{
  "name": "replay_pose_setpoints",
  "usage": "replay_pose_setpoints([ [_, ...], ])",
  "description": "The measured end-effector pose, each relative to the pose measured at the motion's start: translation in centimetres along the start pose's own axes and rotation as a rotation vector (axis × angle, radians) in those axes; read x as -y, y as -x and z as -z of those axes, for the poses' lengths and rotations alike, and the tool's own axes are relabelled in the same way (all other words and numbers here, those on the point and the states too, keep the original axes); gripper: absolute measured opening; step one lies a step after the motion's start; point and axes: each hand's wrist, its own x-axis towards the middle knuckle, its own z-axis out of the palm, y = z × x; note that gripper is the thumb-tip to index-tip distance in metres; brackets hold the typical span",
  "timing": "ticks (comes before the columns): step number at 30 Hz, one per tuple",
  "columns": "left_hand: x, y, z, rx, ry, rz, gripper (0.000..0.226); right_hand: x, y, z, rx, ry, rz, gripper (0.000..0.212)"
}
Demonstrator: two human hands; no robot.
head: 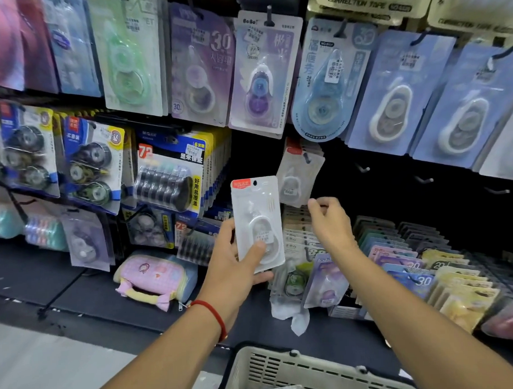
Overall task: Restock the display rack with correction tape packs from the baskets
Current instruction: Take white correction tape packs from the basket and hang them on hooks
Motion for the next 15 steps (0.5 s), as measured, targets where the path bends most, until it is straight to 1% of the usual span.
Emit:
replay_pose_setpoints([
  [1, -0.1, 0.0, 0.0, 0.017, 0.001, -0.005, 0.036, 0.1, 1.4, 0.4, 0.081, -0.061, 0.052, 0.036],
  [4, -0.2, 0.1, -0.3, 0.068, 0.006, 0.004, 0.039, 0.9, 5.9, 2.0, 0.433, -0.348, 0.106, 0.028],
  [5, -0.2, 0.2, -0.5, 0.084, 0.002, 0.010, 0.040, 1.1, 7.1, 2.7, 0.502, -0.377, 0.132, 0.025],
  [6, -0.2, 0.2, -0.7, 0.096, -0.008, 0.013, 0.042, 1.3, 7.9, 3.2, 0.525, -0.372, 0.154, 0.022],
  [10, -0.1, 0.2, -1.6, 0.070, -0.013, 0.012, 0.044, 1.4, 8.9, 4.8, 0.453, -0.388, 0.126, 0.022],
  [13, -0.1, -0.1, -2.1, 0.049, -0.017, -0.002, 0.048, 1.9, 8.2, 5.3, 0.312, -0.384, 0.152, 0.018],
  [15, 0.0, -0.3, -2.4, 0.052, -0.005, -0.004, 0.054, 2.4, 7.2, 5.6, 0.255, -0.381, 0.146, 0.016],
])
